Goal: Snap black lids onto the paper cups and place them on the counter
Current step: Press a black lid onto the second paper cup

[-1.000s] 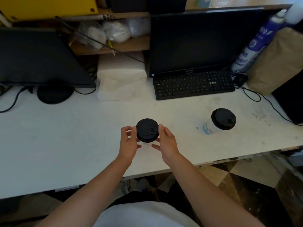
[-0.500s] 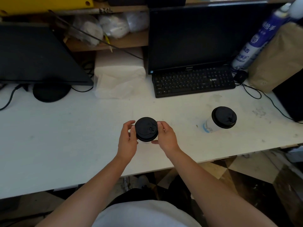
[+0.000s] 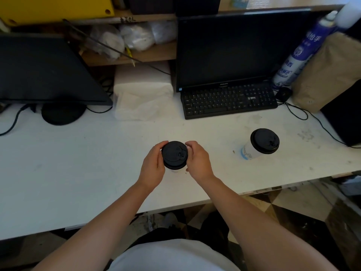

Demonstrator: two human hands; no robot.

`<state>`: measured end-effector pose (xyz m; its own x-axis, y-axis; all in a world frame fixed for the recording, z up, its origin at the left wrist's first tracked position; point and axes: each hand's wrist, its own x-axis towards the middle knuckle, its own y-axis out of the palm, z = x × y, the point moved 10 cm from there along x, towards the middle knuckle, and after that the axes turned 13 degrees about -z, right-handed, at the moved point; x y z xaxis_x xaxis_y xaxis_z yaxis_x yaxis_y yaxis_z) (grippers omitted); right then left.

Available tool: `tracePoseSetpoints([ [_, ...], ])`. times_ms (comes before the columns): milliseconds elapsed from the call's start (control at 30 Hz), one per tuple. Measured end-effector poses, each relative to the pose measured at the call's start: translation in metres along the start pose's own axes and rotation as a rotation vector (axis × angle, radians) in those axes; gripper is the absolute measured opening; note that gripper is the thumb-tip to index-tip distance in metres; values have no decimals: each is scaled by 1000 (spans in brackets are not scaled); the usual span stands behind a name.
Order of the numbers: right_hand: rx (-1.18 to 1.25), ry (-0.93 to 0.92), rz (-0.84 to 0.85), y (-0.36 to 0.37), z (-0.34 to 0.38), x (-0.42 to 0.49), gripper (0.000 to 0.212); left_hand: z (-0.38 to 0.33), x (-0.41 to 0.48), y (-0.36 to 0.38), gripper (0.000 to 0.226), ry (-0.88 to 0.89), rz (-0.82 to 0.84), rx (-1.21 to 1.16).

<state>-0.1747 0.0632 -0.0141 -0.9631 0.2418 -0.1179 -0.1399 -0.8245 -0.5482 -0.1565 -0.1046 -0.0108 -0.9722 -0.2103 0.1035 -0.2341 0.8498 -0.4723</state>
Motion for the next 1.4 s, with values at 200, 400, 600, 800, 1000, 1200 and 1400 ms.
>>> tracePoseSetpoints([
  [200, 602, 575, -21, 8, -39, -24, 27, 17, -7, -10, 20, -265, -161, -148],
  [400, 698, 650, 43, 22, -44, -41, 28, 30, -13, -7, 21, -463, -234, -198],
  [600, 623, 639, 92, 27, -44, -40, 36, 35, -20, -2, 24, -528, -211, -218],
  [800, 422, 502, 124, 27, -38, -35, 31, 39, -19, -8, 28, -533, -224, -181],
  [1000, 298, 326, 127, 23, -24, -29, 29, 31, -10, -12, 19, -399, -177, -123],
  [1200, 300, 314, 171, 20, -18, -27, 32, 20, 1, -12, 17, -260, -87, -43],
  [1400, 538, 575, 231, 28, -23, -36, 31, 28, 0, -7, 27, -416, -45, -131],
])
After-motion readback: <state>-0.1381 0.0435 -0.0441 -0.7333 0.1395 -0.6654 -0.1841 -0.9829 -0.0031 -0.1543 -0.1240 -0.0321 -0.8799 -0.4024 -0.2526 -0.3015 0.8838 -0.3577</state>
